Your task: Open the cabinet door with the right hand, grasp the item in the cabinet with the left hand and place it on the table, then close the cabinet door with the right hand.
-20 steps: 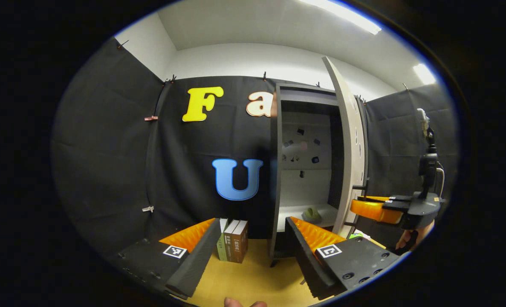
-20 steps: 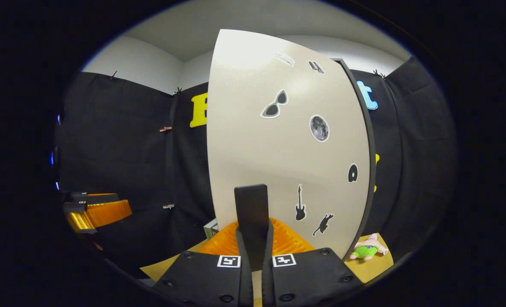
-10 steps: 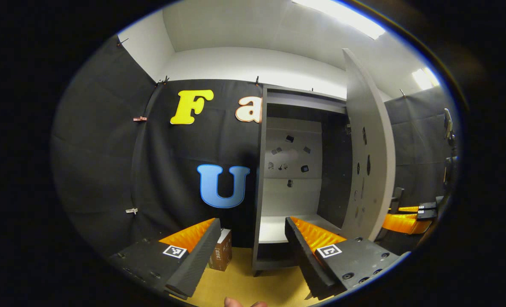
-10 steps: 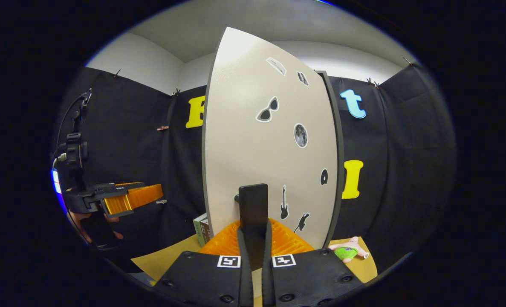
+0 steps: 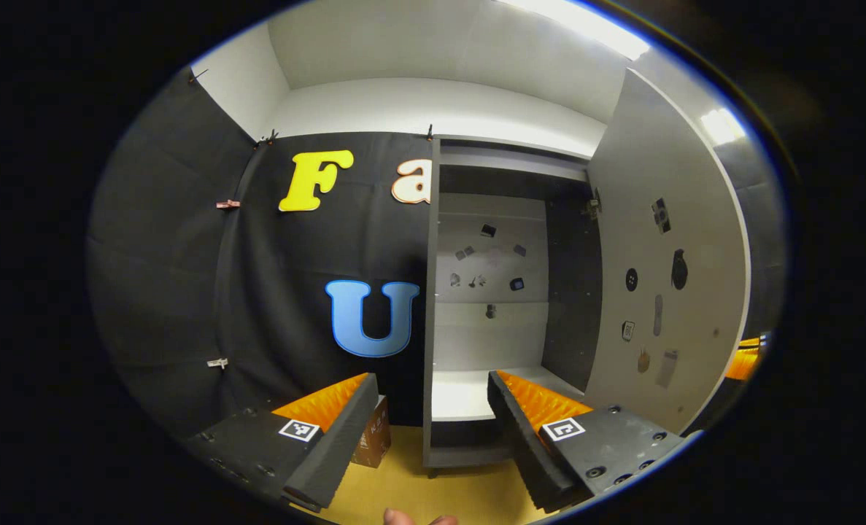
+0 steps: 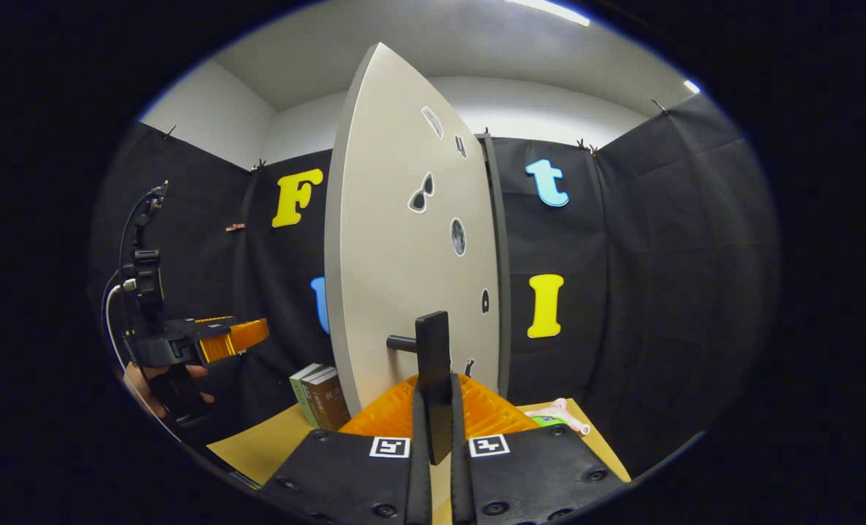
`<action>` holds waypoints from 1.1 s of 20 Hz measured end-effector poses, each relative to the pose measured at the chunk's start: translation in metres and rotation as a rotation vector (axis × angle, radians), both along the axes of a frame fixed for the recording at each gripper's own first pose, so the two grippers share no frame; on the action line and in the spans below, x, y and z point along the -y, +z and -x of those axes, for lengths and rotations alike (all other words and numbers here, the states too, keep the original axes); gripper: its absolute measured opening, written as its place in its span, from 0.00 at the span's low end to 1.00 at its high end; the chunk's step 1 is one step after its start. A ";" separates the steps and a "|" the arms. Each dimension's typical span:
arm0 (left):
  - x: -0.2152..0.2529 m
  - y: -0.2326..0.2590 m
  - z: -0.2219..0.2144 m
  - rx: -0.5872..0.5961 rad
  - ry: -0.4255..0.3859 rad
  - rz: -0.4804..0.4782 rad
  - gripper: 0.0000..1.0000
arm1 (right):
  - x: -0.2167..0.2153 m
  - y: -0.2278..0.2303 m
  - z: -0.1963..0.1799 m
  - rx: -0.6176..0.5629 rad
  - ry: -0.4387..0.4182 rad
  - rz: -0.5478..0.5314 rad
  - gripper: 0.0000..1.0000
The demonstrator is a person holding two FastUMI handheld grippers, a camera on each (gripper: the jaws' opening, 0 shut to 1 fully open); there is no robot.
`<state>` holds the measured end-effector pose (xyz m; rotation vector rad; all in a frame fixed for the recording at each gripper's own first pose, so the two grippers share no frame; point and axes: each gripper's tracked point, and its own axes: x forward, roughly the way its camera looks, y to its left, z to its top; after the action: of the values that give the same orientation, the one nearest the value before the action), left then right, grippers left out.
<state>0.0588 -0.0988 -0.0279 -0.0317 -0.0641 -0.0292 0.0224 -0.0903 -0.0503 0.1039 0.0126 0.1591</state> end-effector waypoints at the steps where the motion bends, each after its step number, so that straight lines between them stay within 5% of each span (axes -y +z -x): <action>1: 0.005 -0.002 -0.003 -0.003 -0.005 -0.005 0.95 | 0.008 0.000 0.000 -0.001 -0.015 0.001 0.14; 10: 0.057 -0.006 -0.035 -0.028 -0.062 -0.021 0.95 | 0.096 -0.002 0.009 -0.002 -0.181 0.001 0.09; 19: 0.101 -0.017 -0.089 -0.125 -0.150 -0.026 0.95 | 0.098 0.004 0.024 0.025 -0.085 -0.010 0.10; 22: 0.122 -0.022 -0.116 -0.187 -0.199 -0.070 0.95 | 0.122 0.006 0.034 0.040 -0.079 -0.031 0.19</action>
<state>0.1748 -0.2212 -0.0496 0.0291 0.1269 -0.2273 -0.0119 -0.2126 -0.0445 0.1316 -0.0343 0.0826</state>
